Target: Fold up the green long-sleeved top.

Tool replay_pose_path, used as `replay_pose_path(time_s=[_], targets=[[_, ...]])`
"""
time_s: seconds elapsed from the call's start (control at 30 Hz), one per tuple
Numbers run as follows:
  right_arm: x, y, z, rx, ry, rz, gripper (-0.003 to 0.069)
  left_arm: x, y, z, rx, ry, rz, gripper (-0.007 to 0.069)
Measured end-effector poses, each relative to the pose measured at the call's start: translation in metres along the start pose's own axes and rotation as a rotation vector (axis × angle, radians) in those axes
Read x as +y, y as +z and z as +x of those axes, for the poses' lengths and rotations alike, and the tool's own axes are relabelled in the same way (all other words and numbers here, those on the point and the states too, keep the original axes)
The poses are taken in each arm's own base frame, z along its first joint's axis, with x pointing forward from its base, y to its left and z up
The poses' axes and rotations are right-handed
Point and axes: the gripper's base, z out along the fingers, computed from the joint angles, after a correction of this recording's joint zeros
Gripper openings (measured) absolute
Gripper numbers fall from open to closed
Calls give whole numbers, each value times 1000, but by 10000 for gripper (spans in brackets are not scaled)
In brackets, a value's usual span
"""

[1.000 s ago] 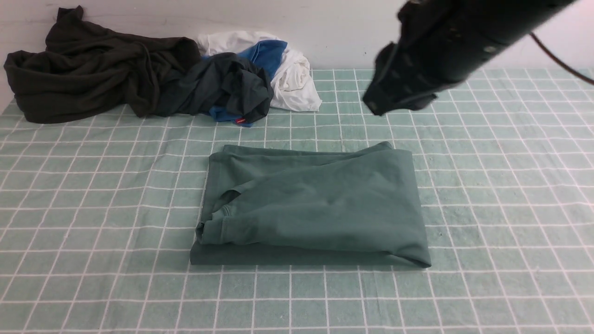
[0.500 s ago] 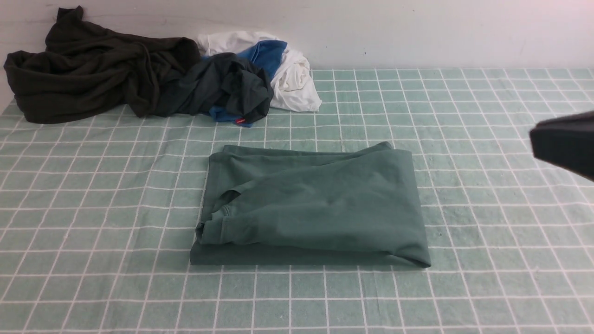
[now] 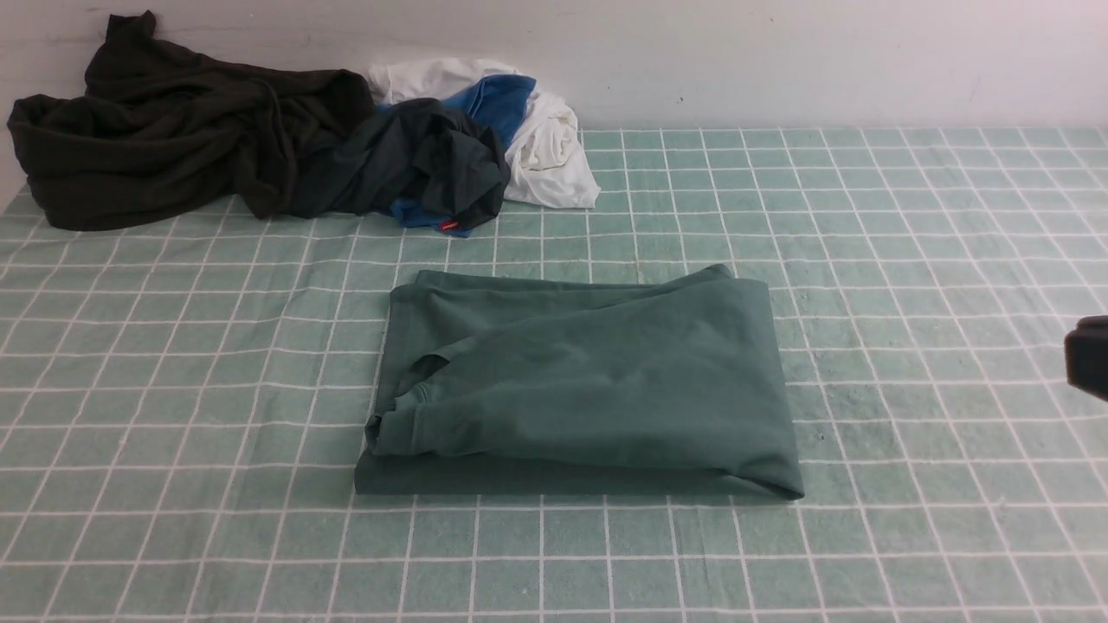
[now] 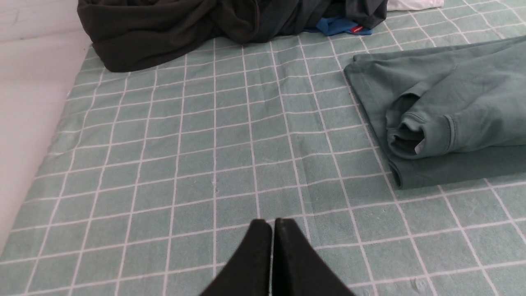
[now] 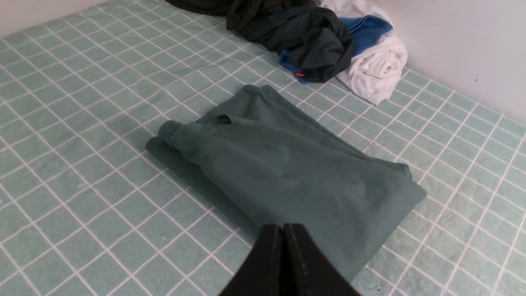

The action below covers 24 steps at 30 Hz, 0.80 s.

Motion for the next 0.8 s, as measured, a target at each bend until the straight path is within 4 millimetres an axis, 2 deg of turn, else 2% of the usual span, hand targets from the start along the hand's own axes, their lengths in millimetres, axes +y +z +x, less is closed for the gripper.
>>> replay_pose_path(time_s=[0.27, 0.4, 0.47, 0.5, 0.53, 0.63, 0.73, 0.77, 0.8], targets=[[3, 2, 0, -10, 41, -35, -14, 0, 0, 0, 0, -1, 0, -3], [0, 12, 11, -58, 24, 4, -14, 0, 0, 0, 0, -1, 0, -3], [-4, 18, 30, -139, 19, 67, -14, 0, 0, 0, 0, 0, -1, -3], [-5, 19, 31, -160, 22, 79, -14, 0, 0, 0, 0, 0, -1, -3], [-9, 20, 50, -219, 58, 135, -14, 0, 0, 0, 0, 0, -1, -3], [-17, 18, 79, -318, 134, 246, -14, 0, 0, 0, 0, 0, -1, -3], [-23, 12, 117, -388, 228, 400, -14, 0, 0, 0, 0, 0, -1, -3], [-24, 13, 120, -382, 234, 409, -14, 0, 0, 0, 0, 0, -1, -3], [-25, 12, 142, -387, 268, 485, -14, 0, 0, 0, 0, 0, -1, -3]])
